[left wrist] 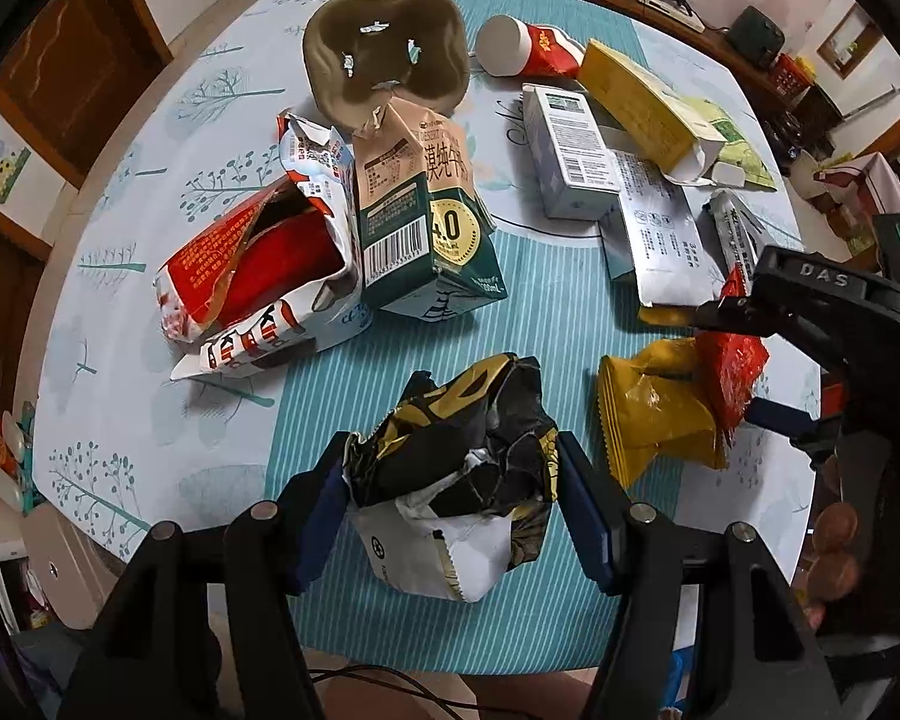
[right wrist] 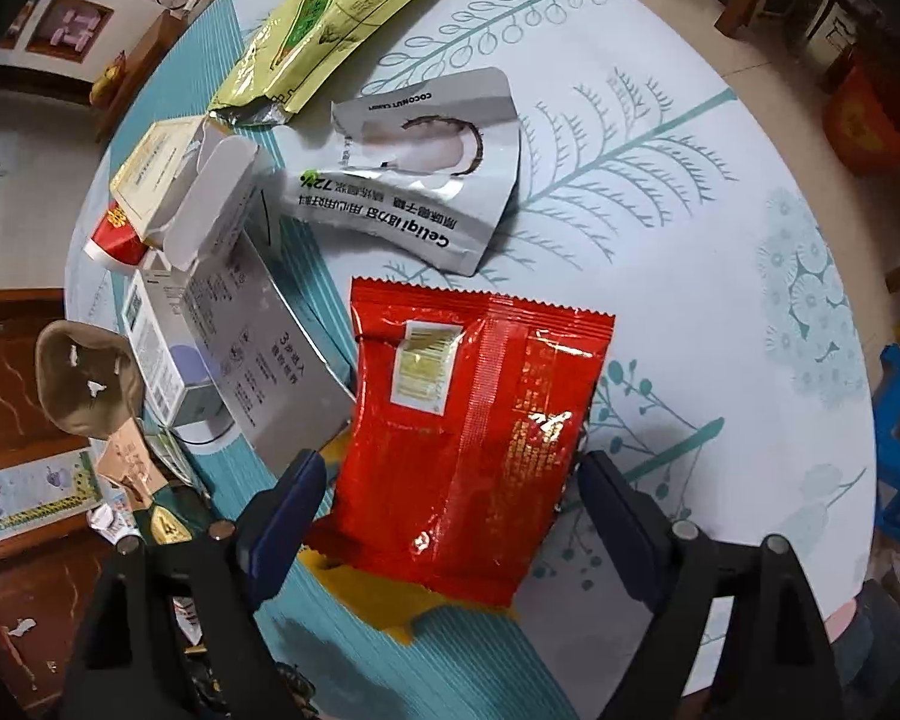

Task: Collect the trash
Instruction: 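Carry the black-gold wrapper and red packet over the floor bin with both tools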

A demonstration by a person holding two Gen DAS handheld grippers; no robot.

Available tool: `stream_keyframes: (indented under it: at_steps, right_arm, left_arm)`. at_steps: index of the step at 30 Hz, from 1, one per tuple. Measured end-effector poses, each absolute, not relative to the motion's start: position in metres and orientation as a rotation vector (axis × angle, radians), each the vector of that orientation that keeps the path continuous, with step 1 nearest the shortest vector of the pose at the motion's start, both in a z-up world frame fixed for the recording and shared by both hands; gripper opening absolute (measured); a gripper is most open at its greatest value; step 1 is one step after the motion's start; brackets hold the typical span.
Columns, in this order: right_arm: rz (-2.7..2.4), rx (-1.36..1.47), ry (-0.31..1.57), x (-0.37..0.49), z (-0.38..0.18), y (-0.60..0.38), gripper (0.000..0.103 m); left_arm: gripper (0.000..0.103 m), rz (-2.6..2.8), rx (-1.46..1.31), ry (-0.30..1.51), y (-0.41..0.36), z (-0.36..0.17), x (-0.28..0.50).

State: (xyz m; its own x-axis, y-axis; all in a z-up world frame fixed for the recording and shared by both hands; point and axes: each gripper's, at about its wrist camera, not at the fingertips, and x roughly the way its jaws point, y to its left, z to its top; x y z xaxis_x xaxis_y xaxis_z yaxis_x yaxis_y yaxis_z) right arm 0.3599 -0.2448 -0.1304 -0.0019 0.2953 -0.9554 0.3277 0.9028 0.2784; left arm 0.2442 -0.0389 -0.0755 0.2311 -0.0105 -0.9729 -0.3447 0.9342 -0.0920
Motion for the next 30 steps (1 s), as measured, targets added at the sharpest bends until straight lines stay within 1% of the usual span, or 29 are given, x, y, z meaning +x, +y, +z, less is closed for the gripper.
stream_keyframes:
  at_steps: [1, 3, 4, 7, 9, 10, 17, 22, 30]
  right_arm:
    - [-0.035, 0.484, 1.591, 0.359, -0.129, -0.245, 0.080]
    - [-0.048, 0.471, 1.582, 0.361, -0.128, -0.245, 0.069]
    - [-0.048, 0.476, 1.575, 0.360, -0.127, -0.246, 0.067]
    - [-0.052, 0.512, 1.561, 0.354, -0.126, -0.257, 0.051]
    - [-0.042, 0.540, 1.558, 0.351, -0.127, -0.266, 0.022]
    - [-0.040, 0.554, 1.562, 0.349, -0.128, -0.271, 0.018]
    - [0.007, 0.583, 1.531, 0.332, -0.124, -0.292, 0.012]
    - [0.062, 0.602, 1.484, 0.302, -0.104, -0.300, 0.011]
    - [0.118, 0.637, 1.392, 0.225, -0.059, -0.295, 0.011]
  left_arm:
    - [0.064, 0.231, -0.311, 1.323, -0.041, -0.075, 0.245]
    - [0.064, 0.224, -0.303, 1.321, -0.039, -0.071, 0.241]
    - [0.064, 0.221, -0.298, 1.320, -0.040, -0.070, 0.240]
    - [0.064, 0.212, -0.291, 1.318, -0.039, -0.068, 0.236]
    - [0.064, 0.206, -0.284, 1.315, -0.039, -0.067, 0.235]
    - [0.064, 0.203, -0.280, 1.315, -0.039, -0.067, 0.235]
    - [0.064, 0.163, -0.250, 1.296, -0.039, -0.052, 0.225]
    - [0.064, 0.116, -0.214, 1.266, -0.036, -0.038, 0.213]
    - [0.064, 0.023, -0.148, 1.246, -0.025, -0.021, 0.172]
